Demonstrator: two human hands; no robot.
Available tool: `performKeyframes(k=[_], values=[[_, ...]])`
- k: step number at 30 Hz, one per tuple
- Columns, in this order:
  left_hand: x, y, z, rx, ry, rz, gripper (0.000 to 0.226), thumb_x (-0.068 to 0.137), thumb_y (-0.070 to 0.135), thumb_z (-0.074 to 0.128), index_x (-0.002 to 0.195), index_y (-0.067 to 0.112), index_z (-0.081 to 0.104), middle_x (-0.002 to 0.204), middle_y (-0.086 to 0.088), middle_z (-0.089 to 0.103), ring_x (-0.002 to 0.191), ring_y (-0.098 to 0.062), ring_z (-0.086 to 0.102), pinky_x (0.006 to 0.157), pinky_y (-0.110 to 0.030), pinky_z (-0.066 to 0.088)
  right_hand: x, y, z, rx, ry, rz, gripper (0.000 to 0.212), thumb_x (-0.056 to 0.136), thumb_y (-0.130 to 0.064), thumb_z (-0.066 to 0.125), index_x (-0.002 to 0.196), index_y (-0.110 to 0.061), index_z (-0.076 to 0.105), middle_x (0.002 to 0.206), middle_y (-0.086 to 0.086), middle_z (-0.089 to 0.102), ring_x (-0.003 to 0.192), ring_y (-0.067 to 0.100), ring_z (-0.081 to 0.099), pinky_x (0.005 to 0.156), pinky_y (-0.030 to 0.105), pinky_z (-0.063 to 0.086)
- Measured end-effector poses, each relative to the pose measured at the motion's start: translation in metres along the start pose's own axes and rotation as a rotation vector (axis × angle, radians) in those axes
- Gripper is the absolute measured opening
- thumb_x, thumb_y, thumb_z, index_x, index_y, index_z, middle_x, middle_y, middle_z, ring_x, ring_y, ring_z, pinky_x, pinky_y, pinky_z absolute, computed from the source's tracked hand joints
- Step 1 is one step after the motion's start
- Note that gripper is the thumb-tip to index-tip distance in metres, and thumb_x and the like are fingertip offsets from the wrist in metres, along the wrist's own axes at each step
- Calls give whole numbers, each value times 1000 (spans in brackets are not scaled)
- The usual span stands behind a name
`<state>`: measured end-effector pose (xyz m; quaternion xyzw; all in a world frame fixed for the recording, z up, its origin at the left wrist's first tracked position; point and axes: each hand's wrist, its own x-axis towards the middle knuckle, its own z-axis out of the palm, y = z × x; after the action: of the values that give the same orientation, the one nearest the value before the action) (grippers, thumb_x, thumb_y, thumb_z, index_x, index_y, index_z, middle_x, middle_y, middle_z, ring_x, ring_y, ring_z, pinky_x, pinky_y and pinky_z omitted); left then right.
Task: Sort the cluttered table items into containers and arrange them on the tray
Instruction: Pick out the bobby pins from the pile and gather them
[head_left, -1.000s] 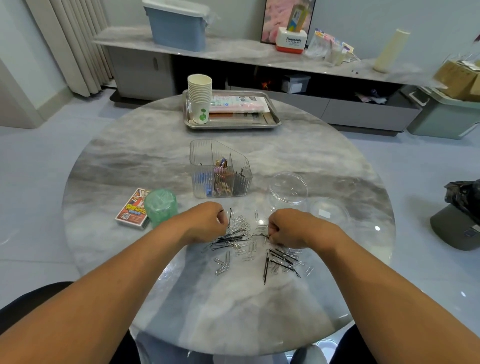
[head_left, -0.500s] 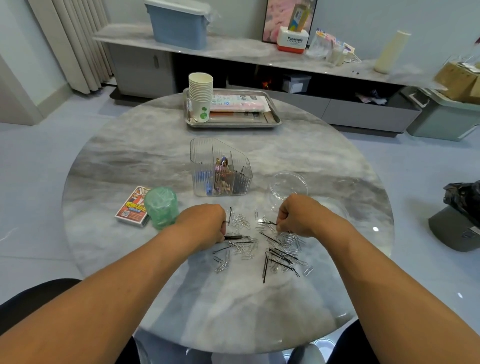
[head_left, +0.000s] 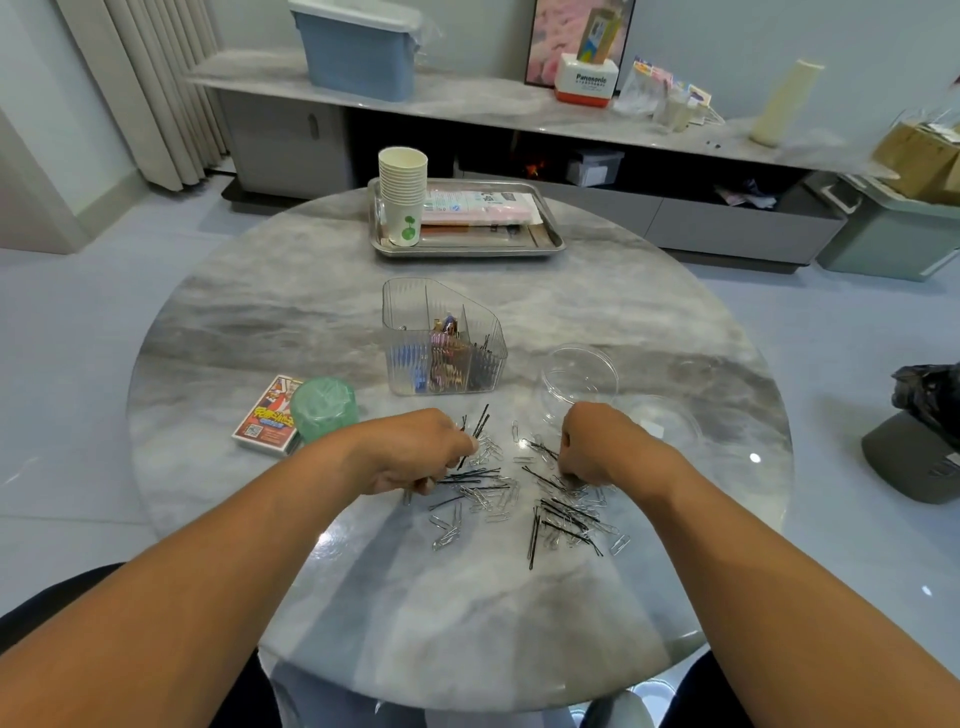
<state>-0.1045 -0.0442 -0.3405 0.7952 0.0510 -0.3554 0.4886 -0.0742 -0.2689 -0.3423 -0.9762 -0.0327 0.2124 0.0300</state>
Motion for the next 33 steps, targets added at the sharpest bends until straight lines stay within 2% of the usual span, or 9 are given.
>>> performKeyframes(k=[3, 6, 9, 12, 17, 22, 28, 31, 33], values=[[3, 1, 5, -201, -47, 0, 20, 104, 16, 47, 85, 12, 44, 69, -4, 41, 52, -14, 30, 53, -29, 34, -9, -3, -4, -56, -27, -14, 18, 83, -9, 59, 67, -14, 51, 66, 1, 53, 58, 22, 48, 55, 26, 38], [4, 0, 8, -310, -63, -10, 19, 105, 14, 44, 87, 10, 44, 80, -11, 45, 55, -16, 37, 58, -32, 34, -14, -7, -14, 4, -41, 1, 11, 86, -7, 59, 75, -9, 62, 77, 4, 64, 67, 26, 58, 61, 28, 46], [3, 2, 9, -415, -92, 15, 17, 104, 11, 43, 88, 8, 46, 77, -10, 54, 55, -15, 47, 57, -29, 48, -17, -10, -28, 359, -83, 8, 17, 92, -8, 60, 79, -2, 69, 82, 11, 75, 68, 25, 64, 61, 30, 50], [1, 3, 10, -507, -148, 67, 11, 106, 8, 44, 96, 6, 46, 83, -13, 61, 60, -17, 55, 68, -32, 60, -24, -18, -35, 829, -197, -16, 14, 94, -5, 63, 84, 3, 69, 84, 15, 78, 60, 15, 66, 46, 20, 42], [-1, 5, 15, -542, -166, 124, 4, 106, 7, 47, 110, 6, 47, 83, -12, 64, 66, -18, 61, 81, -38, 62, -21, -28, -30, 1146, -236, 26, 3, 92, -6, 65, 90, -4, 64, 82, 11, 76, 60, 11, 65, 45, 18, 39], [-4, 5, 16, -528, -132, 134, 4, 105, 4, 49, 104, 7, 47, 81, -12, 64, 65, -16, 61, 73, -35, 62, -16, -33, -20, 1214, -216, 69, 4, 88, -7, 69, 87, -5, 67, 92, 18, 69, 87, 27, 49, 55, 26, 35], [-6, 3, 13, -491, -90, 136, 12, 103, 0, 50, 115, 1, 51, 79, -12, 63, 66, -17, 62, 84, -42, 62, -13, -34, -14, 1132, -121, 59, 7, 84, -11, 76, 83, -7, 70, 65, 5, 71, 77, 25, 54, 53, 25, 39], [-6, 4, 12, -485, -104, 137, 22, 103, -1, 50, 125, 2, 53, 80, -11, 62, 68, -17, 62, 88, -43, 61, -12, -34, -15, 1110, -102, 83, 9, 81, -15, 78, 84, -9, 72, 68, 3, 71, 77, 23, 55, 63, 32, 39], [-6, 4, 12, -465, -100, 141, 22, 103, -1, 49, 124, 2, 56, 82, -11, 63, 69, -17, 64, 86, -41, 61, -13, -36, -16, 1115, -116, 86, 9, 82, -14, 78, 82, -9, 70, 74, 6, 71, 79, 22, 55, 61, 30, 40]])
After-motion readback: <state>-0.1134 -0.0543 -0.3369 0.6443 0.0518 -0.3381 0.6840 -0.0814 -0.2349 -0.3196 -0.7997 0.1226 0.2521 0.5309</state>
